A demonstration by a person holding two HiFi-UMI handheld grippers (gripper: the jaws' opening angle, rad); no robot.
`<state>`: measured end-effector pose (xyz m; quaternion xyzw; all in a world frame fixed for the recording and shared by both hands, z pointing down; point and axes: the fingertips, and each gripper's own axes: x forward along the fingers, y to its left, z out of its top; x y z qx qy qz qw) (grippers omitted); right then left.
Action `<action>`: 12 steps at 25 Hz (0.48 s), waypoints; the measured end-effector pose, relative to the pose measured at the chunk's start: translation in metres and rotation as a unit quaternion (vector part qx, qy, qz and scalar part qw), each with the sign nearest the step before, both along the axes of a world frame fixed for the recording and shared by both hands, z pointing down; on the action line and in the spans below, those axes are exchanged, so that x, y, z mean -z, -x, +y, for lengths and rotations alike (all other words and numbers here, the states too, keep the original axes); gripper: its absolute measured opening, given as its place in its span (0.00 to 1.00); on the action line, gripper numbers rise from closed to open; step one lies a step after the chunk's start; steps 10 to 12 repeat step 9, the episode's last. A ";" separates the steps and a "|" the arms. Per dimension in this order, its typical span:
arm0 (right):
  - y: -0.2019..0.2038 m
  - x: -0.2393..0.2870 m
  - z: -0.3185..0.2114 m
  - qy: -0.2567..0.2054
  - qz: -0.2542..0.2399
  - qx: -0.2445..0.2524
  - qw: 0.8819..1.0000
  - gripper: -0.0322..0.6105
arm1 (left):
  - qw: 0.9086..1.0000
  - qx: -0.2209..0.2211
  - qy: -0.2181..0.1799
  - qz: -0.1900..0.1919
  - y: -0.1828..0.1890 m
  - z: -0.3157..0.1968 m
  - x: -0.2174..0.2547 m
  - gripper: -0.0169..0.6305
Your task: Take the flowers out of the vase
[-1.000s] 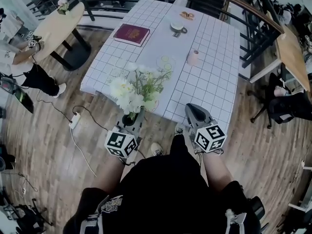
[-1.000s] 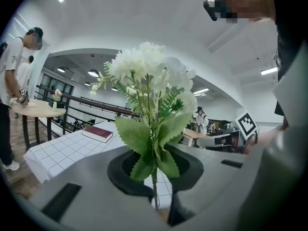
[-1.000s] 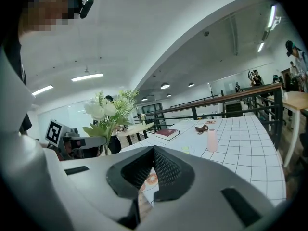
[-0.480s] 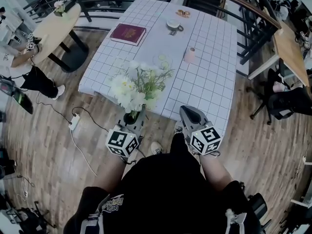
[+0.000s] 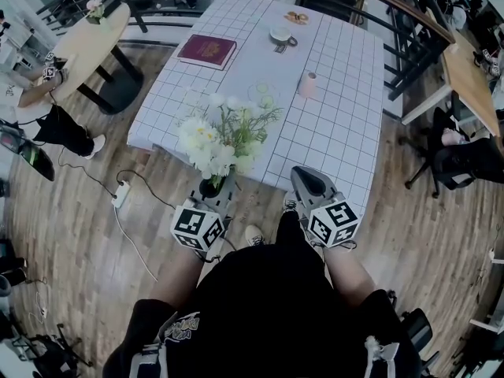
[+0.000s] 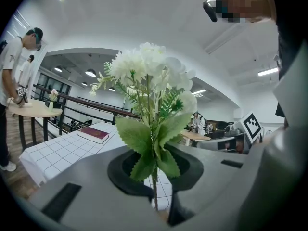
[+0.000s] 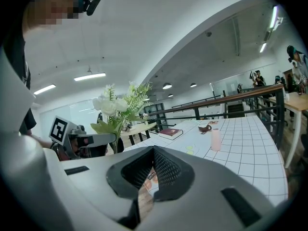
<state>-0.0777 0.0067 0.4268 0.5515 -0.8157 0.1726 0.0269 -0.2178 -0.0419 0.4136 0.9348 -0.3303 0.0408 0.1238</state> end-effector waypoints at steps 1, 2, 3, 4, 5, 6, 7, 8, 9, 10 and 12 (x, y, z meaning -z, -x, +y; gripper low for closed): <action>0.000 0.000 0.000 0.000 0.000 0.000 1.000 0.08 | 1.000 0.000 0.000 0.000 0.000 0.000 0.000 0.11; 0.000 0.000 0.000 0.000 0.000 -0.001 1.000 0.08 | 1.000 0.000 0.001 0.000 0.000 -0.001 0.000 0.11; 0.000 -0.001 0.000 0.001 -0.001 -0.001 1.000 0.08 | 1.000 0.000 0.001 0.000 0.000 -0.001 -0.001 0.11; 0.000 -0.001 -0.001 0.001 -0.001 -0.002 1.000 0.08 | 1.000 -0.001 0.001 0.000 0.000 -0.001 -0.001 0.11; 0.000 -0.002 -0.001 0.001 0.000 -0.002 1.000 0.08 | 1.000 -0.001 0.000 0.000 0.000 -0.002 -0.002 0.11; 0.000 -0.002 -0.002 0.000 0.000 -0.003 1.000 0.08 | 1.000 -0.002 0.000 0.000 0.000 -0.002 -0.002 0.11; 0.000 -0.002 -0.002 0.000 0.000 -0.003 1.000 0.08 | 1.000 -0.003 0.000 0.000 0.000 -0.002 -0.002 0.11; -0.001 -0.002 -0.003 -0.001 -0.001 -0.004 1.000 0.08 | 1.000 -0.003 -0.001 0.000 -0.001 -0.003 -0.003 0.11; -0.001 -0.002 -0.003 -0.001 -0.001 -0.005 1.000 0.08 | 1.000 -0.004 -0.001 0.000 -0.001 -0.003 -0.003 0.11; -0.001 -0.002 -0.003 -0.001 -0.001 -0.005 1.000 0.08 | 1.000 -0.004 -0.001 0.000 -0.001 -0.003 -0.003 0.11; -0.001 -0.002 -0.003 -0.001 -0.001 -0.005 1.000 0.08 | 1.000 -0.004 -0.001 0.000 -0.001 -0.003 -0.003 0.11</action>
